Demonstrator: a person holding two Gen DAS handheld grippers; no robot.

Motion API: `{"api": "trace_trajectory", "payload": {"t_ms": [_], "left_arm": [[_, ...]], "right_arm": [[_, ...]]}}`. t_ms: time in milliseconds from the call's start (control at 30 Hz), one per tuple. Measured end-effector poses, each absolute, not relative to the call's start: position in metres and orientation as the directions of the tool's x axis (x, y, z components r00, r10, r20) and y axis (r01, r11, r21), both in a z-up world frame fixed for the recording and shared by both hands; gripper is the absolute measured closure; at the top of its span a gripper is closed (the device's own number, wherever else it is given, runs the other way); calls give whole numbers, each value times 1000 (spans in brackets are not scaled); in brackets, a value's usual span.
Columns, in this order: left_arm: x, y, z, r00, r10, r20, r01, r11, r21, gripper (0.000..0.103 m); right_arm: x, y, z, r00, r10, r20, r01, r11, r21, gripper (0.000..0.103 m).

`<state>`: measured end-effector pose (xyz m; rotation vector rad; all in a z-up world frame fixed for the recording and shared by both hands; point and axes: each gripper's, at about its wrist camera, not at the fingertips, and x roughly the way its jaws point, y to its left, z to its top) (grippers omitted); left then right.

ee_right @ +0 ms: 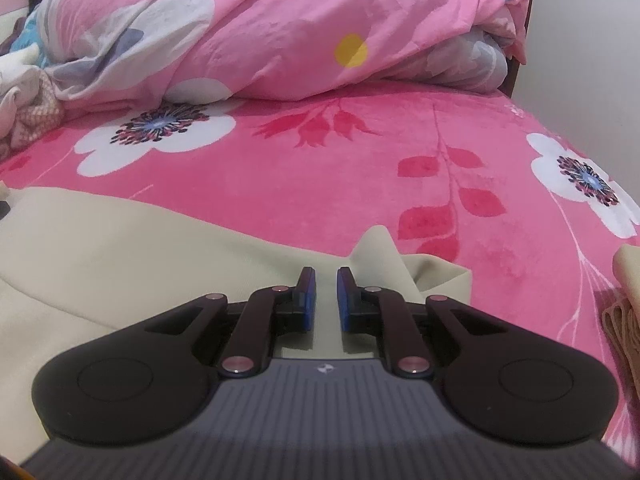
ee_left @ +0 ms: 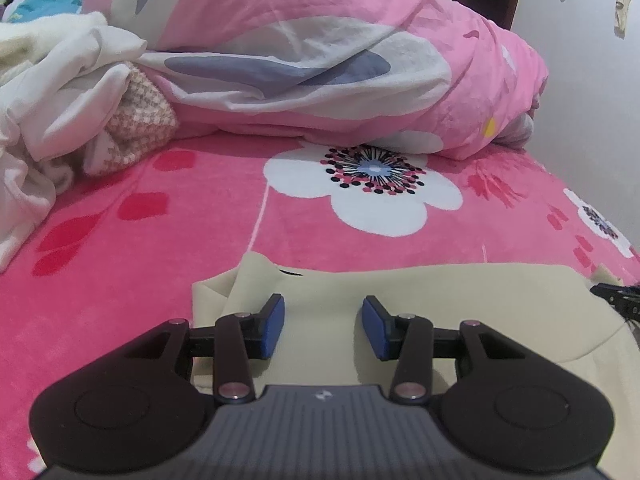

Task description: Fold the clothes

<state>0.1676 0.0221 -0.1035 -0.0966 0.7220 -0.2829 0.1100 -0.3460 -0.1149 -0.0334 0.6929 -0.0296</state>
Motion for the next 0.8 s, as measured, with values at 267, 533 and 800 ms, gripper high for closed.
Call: {"api": "trace_trajectory", "payload": {"t_ms": [267, 533, 800], "left_arm": [[167, 27, -105, 717, -313, -622, 226, 949, -218, 57], [166, 29, -105, 716, -330, -615, 233, 944, -235, 53], [165, 27, -105, 718, -327, -614, 236, 945, -227, 53]], "right_arm": [[110, -348, -116, 769, -30, -638, 17, 1000, -26, 93], [110, -347, -117, 771, -35, -636, 16, 999, -35, 93], [109, -348, -118, 774, -33, -632, 16, 999, -32, 93]]}}
